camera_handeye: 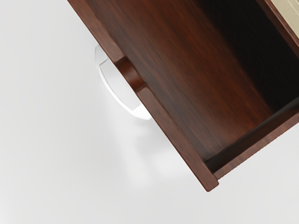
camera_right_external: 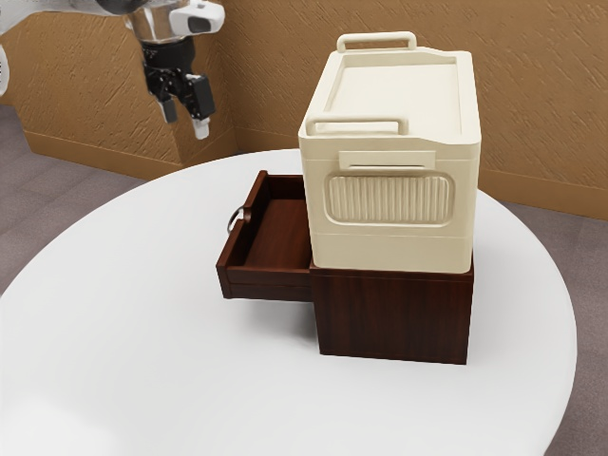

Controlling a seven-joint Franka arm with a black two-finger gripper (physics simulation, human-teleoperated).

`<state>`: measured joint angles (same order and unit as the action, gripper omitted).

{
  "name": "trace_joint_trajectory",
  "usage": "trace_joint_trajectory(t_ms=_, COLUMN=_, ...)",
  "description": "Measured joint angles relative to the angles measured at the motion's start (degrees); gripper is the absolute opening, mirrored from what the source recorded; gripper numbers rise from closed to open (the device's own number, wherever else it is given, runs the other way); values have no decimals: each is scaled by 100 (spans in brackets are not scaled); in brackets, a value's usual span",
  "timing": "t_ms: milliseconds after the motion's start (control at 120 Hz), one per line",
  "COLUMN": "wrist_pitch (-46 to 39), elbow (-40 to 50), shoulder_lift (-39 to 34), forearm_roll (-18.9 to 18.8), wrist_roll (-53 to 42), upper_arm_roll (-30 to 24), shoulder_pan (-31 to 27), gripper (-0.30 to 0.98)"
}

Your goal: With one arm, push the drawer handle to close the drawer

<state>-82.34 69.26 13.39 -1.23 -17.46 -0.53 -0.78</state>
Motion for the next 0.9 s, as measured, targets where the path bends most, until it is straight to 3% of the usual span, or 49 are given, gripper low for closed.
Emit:
trace_joint_trajectory(t_ms=200, wrist_pitch=-29, elbow=669, shoulder_lift=-288, forearm_roll=73, wrist_roll=23, upper_arm_roll=134, shoulder_pan=-11, gripper=69)
trace_joint_trajectory(t_ms=358, wrist_pitch=-536, elbow=2501, shoulder_lift=-1677, forearm_roll=159, wrist_roll=36, upper_arm_roll=419, shoulder_pan=193, gripper=68)
trace_joint_trajectory(t_ms=475, wrist_pitch=-909, elbow=3251, shoulder_lift=-2043, forearm_roll=132, wrist_roll=-327, upper_arm_roll=833, shoulder_pan=61, gripper=38)
trace_joint_trajectory(t_ms=600, wrist_pitch=-1614, elbow=3859, shoulder_lift=-2077, forearm_roll=-300, wrist_roll=-1100, upper_arm_roll=967, shoulder_pan=-45, gripper=13)
trace_joint_trajectory(t_ms=750, wrist_pitch=-2451, elbow=4107, shoulder_lift=-1895, forearm_roll=-517, wrist_roll=-2092, upper_arm_roll=983, shoulder_pan=-17, gripper=-1)
trace_joint_trajectory(t_ms=900, wrist_pitch=-3158, elbow=4187, shoulder_lift=-1456, forearm_roll=-459, wrist_roll=-3094, upper_arm_roll=947, shoulder_pan=-15, gripper=-6)
